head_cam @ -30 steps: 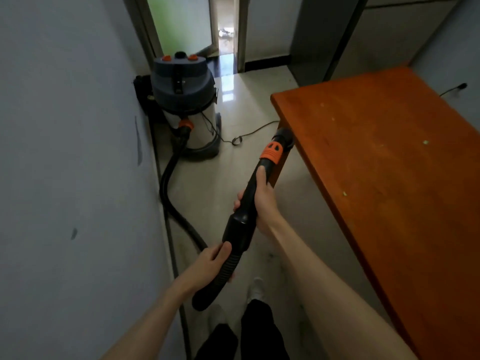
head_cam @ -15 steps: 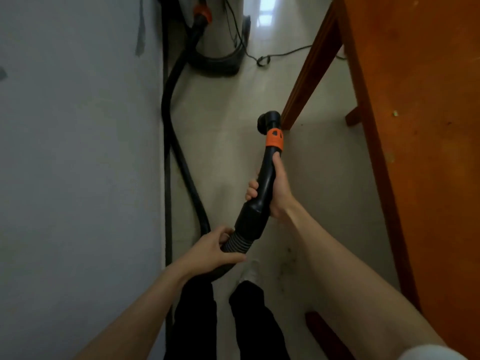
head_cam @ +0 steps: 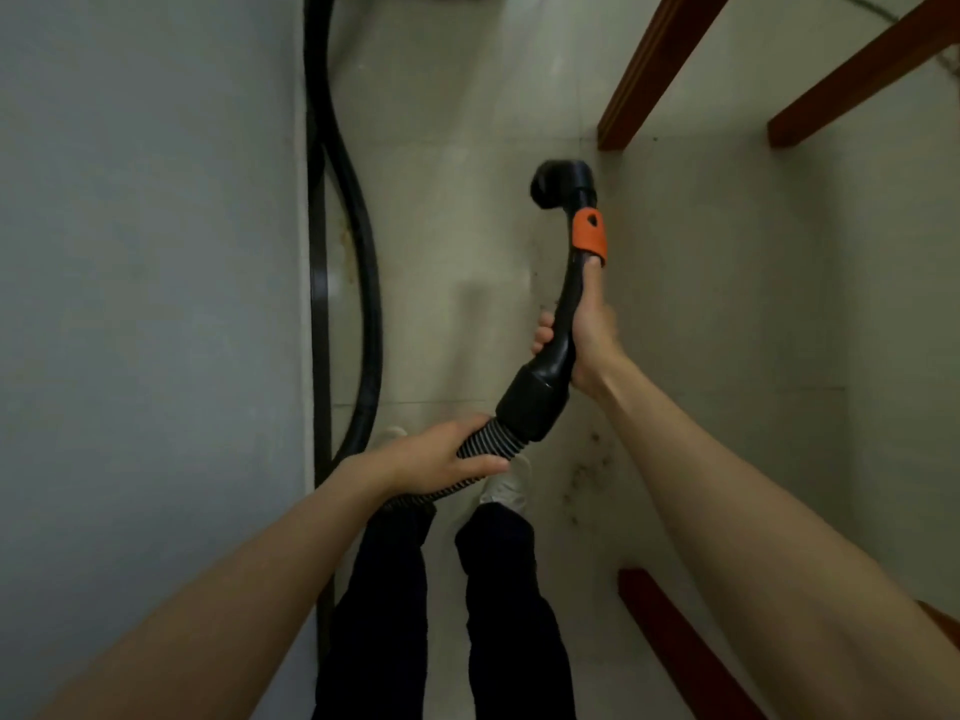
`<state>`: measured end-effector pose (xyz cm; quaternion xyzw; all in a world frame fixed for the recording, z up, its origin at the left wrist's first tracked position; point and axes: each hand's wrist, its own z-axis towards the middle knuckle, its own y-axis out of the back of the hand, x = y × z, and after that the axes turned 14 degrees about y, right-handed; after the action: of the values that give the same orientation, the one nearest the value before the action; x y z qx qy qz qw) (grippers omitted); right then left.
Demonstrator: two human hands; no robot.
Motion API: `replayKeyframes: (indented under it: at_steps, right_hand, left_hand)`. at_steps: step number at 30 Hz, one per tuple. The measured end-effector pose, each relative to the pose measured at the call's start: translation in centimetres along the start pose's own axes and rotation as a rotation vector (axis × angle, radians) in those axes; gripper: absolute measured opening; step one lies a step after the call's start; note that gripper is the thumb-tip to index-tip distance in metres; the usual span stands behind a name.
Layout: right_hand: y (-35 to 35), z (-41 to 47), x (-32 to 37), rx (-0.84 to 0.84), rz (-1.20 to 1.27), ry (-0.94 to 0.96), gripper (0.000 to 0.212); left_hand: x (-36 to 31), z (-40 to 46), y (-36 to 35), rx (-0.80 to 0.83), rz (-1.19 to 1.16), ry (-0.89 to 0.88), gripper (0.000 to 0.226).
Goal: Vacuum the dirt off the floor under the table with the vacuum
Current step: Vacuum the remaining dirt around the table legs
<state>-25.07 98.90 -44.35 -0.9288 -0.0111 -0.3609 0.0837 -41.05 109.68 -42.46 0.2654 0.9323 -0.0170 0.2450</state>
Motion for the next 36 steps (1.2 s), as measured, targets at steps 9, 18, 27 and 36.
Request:
replayKeyframes:
  at_steps: [9,18,27,36]
  right_hand:
    - [0.0,10.9,-11.6,0.099,0.099,0.085,0.059]
    - [-2.6,22.2,-18.7,0.119,-0.129,0.372,0.037]
    - [-0.8,30.6,-20.5,0.236,-0.362,0.585,0.025]
    - [2.9,31.1,-17.6,0.217,-0.279,0.722,0.022]
  left_hand:
    - [10.6,15.4,0.8,-0.001,0.117,0.039,0.053]
    - [15.2,30.2,2.1,-0.038,0.088,-0.007,0.060]
    - [11.8,39.7,11.0,-0.074,-0.054,0.172,0.030]
    - [-1.4,39.2,12.3,-0.340,-0.641,-0.155,0.050]
